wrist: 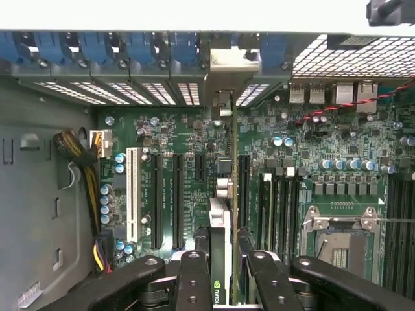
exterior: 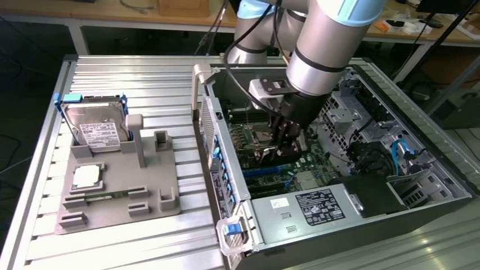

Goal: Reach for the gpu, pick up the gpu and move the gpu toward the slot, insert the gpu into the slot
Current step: 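Insert the gpu into the slot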

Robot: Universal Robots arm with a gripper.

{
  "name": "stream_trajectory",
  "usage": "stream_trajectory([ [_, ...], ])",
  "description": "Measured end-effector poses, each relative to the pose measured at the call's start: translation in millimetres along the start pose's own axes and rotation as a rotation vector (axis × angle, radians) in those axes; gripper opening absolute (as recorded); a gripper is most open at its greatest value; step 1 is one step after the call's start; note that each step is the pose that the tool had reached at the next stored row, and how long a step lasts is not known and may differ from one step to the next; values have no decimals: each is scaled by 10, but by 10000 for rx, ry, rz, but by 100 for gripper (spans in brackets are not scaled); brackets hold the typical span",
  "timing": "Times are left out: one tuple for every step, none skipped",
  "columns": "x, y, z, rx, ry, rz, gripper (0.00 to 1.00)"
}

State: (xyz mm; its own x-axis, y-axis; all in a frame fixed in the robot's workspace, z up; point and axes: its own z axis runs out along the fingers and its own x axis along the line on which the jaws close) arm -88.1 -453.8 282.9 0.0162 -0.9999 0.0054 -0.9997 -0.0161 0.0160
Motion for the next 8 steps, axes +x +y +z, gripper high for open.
stream_trajectory([
  [0, 2, 9, 0, 0, 0, 27],
  [0, 5, 17, 0, 0, 0, 27],
  [0, 8, 27, 0, 0, 1, 27],
  [0, 12, 43, 0, 0, 1, 27],
  [0, 14, 52, 0, 0, 0, 27],
  [0, 16, 61, 0, 0, 0, 27],
  [0, 17, 69, 0, 0, -1, 27],
  [0, 17, 75, 0, 0, -1, 27],
])
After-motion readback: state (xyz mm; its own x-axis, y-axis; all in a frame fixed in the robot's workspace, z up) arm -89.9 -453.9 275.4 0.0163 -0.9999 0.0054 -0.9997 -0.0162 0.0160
